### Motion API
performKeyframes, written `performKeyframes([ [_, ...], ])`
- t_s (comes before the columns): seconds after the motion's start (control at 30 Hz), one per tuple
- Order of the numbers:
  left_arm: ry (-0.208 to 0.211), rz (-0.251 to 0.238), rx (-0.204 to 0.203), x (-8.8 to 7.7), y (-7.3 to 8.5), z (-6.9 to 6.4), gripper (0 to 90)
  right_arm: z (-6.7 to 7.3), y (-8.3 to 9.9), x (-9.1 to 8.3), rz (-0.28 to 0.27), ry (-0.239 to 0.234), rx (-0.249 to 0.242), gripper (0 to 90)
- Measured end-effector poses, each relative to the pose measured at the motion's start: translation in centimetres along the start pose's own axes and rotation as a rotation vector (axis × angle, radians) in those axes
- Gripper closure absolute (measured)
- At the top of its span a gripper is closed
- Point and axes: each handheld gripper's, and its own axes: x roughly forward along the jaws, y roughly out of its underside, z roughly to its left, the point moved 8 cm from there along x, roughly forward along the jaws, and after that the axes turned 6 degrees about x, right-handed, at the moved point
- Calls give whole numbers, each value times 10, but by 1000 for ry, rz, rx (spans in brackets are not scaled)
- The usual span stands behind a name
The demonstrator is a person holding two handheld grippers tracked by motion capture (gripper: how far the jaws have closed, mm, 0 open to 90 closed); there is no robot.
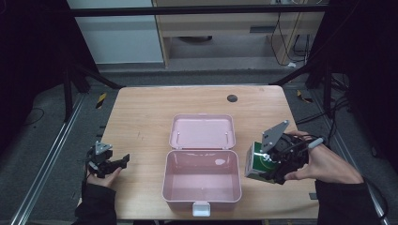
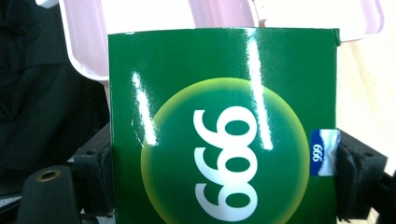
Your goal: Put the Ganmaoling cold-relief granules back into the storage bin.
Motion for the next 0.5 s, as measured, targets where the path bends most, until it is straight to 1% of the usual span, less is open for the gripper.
performKeyframes([
  [0.2, 0, 0, -1, 0, 0, 0, 259, 3, -12, -6, -8, 6, -10, 163],
  [0.5, 0, -2, -2, 0, 0, 0, 258, 6, -26, -9, -16, 2, -29, 163],
])
